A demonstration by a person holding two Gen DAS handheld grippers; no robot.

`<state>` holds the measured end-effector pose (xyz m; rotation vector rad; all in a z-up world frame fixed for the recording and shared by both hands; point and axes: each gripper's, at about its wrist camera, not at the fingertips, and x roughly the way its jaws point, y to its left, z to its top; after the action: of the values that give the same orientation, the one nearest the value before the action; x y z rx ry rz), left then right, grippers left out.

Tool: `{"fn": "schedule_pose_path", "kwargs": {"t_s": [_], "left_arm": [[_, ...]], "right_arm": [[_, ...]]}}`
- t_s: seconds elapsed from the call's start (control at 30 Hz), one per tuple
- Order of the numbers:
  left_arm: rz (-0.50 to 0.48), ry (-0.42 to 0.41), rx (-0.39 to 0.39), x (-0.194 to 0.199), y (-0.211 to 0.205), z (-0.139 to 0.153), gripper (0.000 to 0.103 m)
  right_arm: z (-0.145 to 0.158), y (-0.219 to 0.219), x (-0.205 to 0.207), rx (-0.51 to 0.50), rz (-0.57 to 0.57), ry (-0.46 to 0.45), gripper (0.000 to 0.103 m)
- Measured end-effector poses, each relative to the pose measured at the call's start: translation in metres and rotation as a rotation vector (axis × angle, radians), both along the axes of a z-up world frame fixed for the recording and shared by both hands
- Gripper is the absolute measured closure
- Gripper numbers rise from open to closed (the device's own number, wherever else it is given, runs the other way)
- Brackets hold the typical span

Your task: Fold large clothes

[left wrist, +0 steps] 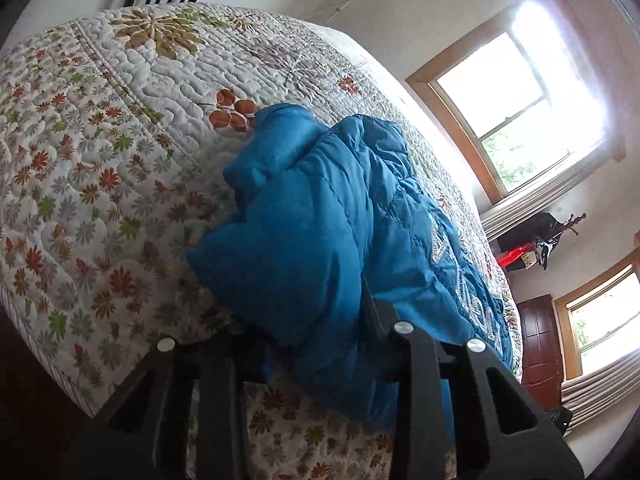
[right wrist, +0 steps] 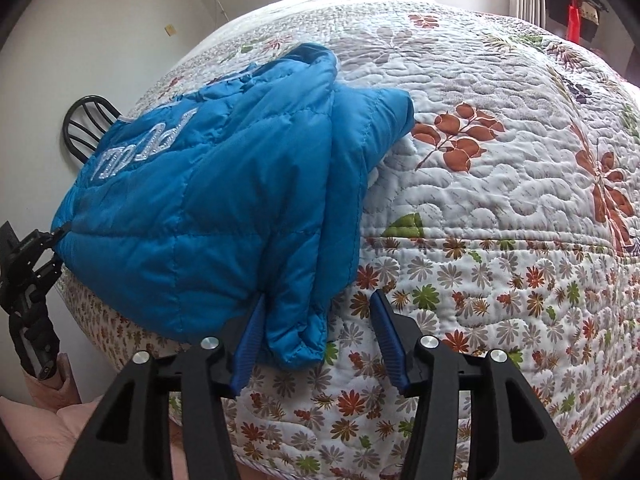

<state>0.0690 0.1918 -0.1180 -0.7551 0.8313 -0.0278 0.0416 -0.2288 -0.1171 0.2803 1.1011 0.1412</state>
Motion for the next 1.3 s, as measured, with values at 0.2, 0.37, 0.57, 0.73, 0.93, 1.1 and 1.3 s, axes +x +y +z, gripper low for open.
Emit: {"fn": "schedule_pose_path", "kwargs": {"t_s": [0.2, 0.37, 0.57, 0.73, 0.93, 1.1, 1.3], "left_arm": [[-0.016, 0.004, 0.047, 0.007, -0.006, -0.016, 0.068], [-0.008, -0.005, 0.088, 0.004, -0.012, -0.011, 0.070], [-0.010, -0.051, 0.133, -0.006, -0.016, 0.009, 0.079], [-0.010, -0.110, 0.197, -0.009, -0.028, 0.035, 0.081], [-0.053, -0.253, 0.284, -0.012, -0.060, 0.085, 0.081], [-0.175, -0.386, 0.383, -0.019, -0.116, 0.126, 0.081], [-0.355, -0.458, 0.446, -0.015, -0.190, 0.147, 0.081]], "right_arm": [[-0.006, 0.002, 0.006, -0.007, 0.005, -0.009, 0.047], [-0.006, 0.003, 0.006, 0.004, 0.006, -0.023, 0.046], [0.025, -0.035, -0.017, -0.012, -0.054, -0.087, 0.046], [0.030, -0.091, -0.022, -0.147, -0.208, -0.025, 0.047], [0.002, -0.114, -0.017, -0.140, -0.242, 0.054, 0.047], [0.001, -0.126, -0.014, -0.139, -0.259, 0.046, 0.047], [0.001, -0.136, -0.010, -0.157, -0.269, 0.052, 0.047]]}}
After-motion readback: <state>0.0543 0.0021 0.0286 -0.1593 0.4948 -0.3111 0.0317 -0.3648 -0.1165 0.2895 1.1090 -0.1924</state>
